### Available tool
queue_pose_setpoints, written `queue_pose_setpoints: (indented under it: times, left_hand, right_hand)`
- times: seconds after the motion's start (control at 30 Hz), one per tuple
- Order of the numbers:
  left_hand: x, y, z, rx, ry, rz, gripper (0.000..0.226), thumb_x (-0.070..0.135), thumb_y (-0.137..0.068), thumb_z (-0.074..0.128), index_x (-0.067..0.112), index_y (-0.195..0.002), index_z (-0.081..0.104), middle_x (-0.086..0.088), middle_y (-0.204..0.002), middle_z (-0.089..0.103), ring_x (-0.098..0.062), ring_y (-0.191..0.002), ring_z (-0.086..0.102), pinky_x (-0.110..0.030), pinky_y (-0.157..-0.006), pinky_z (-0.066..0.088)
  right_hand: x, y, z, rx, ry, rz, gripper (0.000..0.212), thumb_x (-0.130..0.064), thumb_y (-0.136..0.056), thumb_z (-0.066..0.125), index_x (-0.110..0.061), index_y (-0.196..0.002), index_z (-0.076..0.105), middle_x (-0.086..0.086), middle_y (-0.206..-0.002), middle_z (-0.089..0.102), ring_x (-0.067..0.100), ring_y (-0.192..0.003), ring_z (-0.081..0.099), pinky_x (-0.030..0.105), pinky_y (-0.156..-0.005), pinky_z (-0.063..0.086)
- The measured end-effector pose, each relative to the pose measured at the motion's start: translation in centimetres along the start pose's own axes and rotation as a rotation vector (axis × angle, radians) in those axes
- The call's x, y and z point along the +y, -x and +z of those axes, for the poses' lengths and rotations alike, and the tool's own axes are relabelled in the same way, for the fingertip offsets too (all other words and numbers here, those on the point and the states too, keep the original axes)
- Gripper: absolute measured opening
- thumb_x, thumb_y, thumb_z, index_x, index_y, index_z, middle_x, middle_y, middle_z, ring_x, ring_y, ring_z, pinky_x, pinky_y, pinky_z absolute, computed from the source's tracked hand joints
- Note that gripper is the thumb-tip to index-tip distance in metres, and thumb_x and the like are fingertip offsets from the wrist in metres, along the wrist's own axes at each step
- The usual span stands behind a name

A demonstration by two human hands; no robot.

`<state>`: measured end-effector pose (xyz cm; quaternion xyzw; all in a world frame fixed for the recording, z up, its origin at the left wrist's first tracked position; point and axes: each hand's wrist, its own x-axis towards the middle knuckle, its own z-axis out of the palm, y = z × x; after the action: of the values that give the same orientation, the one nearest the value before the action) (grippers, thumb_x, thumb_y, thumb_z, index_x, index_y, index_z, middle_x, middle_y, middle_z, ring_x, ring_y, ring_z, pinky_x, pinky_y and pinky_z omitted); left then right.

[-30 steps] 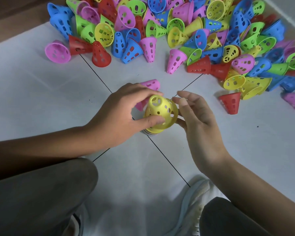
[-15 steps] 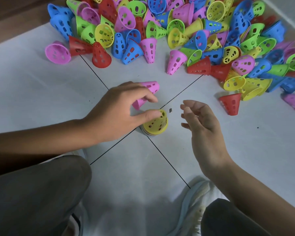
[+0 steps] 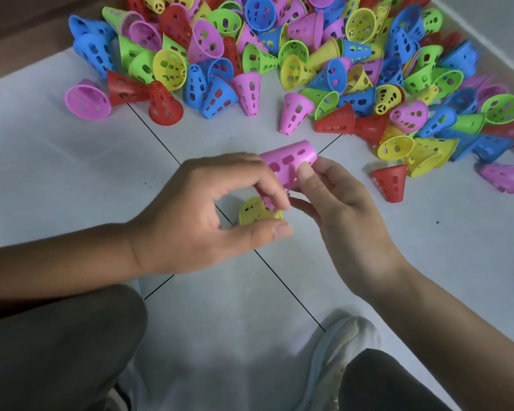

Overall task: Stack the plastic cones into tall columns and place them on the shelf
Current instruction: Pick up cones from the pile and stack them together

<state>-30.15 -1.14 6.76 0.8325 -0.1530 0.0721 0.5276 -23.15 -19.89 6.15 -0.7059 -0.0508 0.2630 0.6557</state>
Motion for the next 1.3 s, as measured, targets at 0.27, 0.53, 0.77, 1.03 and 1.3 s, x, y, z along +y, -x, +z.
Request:
queue_pose_setpoints:
  times: [0.27, 0.53, 0.77, 1.03, 1.3]
  left_hand:
    - [-0.8, 0.7, -0.5, -0.087, -0.114, 0.076, 0.021, 0.025, -0.090, 0.073, 0.005, -0.097, 0.073, -0.003, -0.096, 0.071, -0.030, -0.095, 0.065, -0.044, -0.084, 0.050]
    - [-2.9, 1.0, -1.3, -0.073, -0.161, -0.038, 0.015, 0.021, -0.087, 0.076, 0.009, -0.096, 0.073, -0.003, -0.094, 0.069, -0.022, -0.094, 0.067, -0.042, -0.084, 0.052]
    - [-3.1, 0.4, -1.9, -0.087, -0.132, -0.030, 0.012, 0.017, -0.087, 0.076, 0.008, -0.095, 0.073, -0.003, -0.093, 0.069, -0.022, -0.091, 0.068, -0.040, -0.081, 0.052]
    - [-4.8, 0.4, -3.0, -0.066, -0.165, -0.052, 0.010, 0.016, -0.089, 0.072, 0.010, -0.097, 0.072, 0.000, -0.093, 0.068, -0.019, -0.090, 0.065, -0.033, -0.077, 0.054]
    - [-8.7, -0.6, -5.4, 0.088, -0.252, -0.224, 0.009, 0.019, -0.089, 0.067, 0.013, -0.094, 0.071, 0.003, -0.092, 0.071, -0.018, -0.089, 0.067, -0.036, -0.076, 0.057]
  right_hand:
    - [0.6, 0.4, -0.3, 0.067, 0.213, -0.150, 0.015, -0.021, -0.098, 0.064, -0.015, -0.111, 0.064, -0.003, -0.092, 0.067, 0.005, -0.086, 0.063, 0.018, -0.075, 0.050]
    - [2.3, 0.4, 0.1, 0.081, 0.324, -0.152, 0.011, -0.019, -0.101, 0.060, -0.017, -0.110, 0.064, -0.014, -0.099, 0.071, 0.003, -0.098, 0.065, 0.012, -0.080, 0.047]
    - [1.1, -0.4, 0.3, -0.021, 0.398, -0.187, 0.045, -0.050, -0.089, 0.066, -0.031, -0.128, 0.053, -0.005, -0.105, 0.068, 0.014, -0.103, 0.064, 0.031, -0.087, 0.053]
    - [2.9, -0.2, -0.7, 0.006, 0.579, -0.239, 0.039, -0.043, -0.089, 0.071, -0.033, -0.124, 0.057, -0.008, -0.116, 0.061, 0.013, -0.107, 0.059, 0.032, -0.087, 0.053]
    - [4.1, -1.3, -2.0, -0.069, 0.629, -0.178, 0.046, -0.063, -0.093, 0.053, -0.034, -0.129, 0.056, -0.018, -0.124, 0.054, 0.005, -0.113, 0.057, 0.029, -0.094, 0.051]
